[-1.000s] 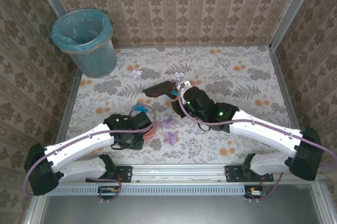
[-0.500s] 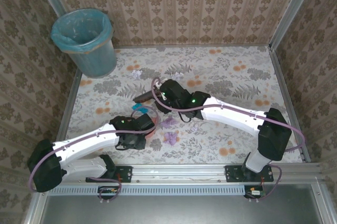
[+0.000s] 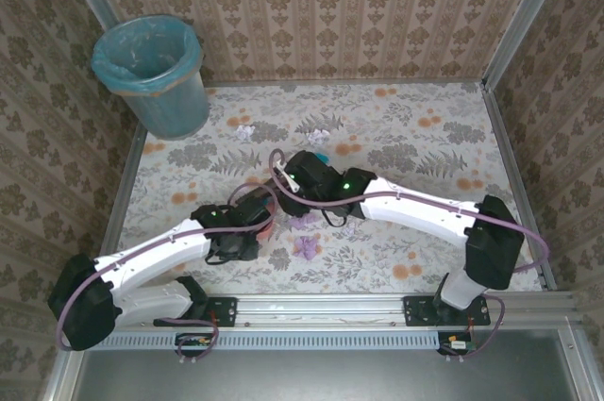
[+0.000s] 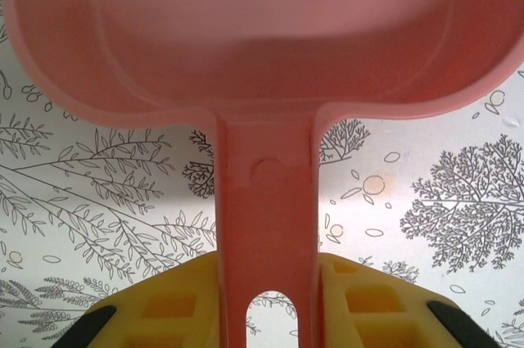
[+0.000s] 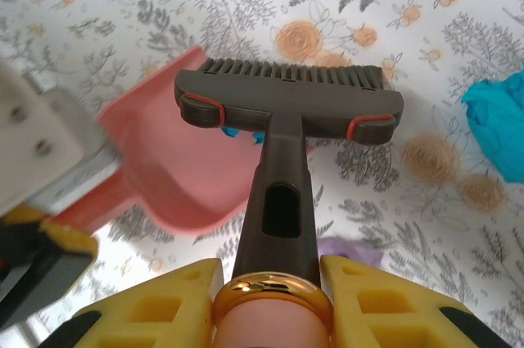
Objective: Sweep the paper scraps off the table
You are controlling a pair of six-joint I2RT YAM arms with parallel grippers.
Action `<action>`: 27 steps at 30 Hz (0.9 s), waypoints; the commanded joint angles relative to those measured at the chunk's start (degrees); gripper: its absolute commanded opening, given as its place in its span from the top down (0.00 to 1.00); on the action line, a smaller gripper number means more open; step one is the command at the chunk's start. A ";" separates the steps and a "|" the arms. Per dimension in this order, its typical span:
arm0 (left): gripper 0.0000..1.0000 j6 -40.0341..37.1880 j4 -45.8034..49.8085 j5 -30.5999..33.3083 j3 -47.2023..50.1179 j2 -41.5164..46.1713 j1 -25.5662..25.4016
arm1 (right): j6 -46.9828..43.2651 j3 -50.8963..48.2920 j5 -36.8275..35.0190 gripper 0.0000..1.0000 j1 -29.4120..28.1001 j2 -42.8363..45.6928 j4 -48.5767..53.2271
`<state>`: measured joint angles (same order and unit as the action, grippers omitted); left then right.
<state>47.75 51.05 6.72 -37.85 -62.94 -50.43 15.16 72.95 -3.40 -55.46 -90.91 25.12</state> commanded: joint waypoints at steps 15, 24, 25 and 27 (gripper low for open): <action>1.00 -1.82 -9.71 1.97 3.81 -2.84 2.00 | 7.07 -4.01 1.06 1.00 0.62 10.76 3.95; 0.80 -2.93 -12.63 4.86 3.24 -5.90 2.74 | 9.09 -6.10 -2.14 1.00 2.83 15.62 -1.10; 0.77 -3.10 -13.09 5.05 3.22 -6.20 2.91 | 9.03 -6.69 -2.59 1.00 3.14 16.51 -1.64; 0.74 -3.72 -14.31 5.03 3.13 -6.88 3.22 | 9.01 -8.42 -3.07 1.00 3.97 18.64 -3.21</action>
<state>45.52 36.93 11.05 -34.83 -68.64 -47.94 22.98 66.11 -4.10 -52.27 -76.01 26.81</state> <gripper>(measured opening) 0.260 0.310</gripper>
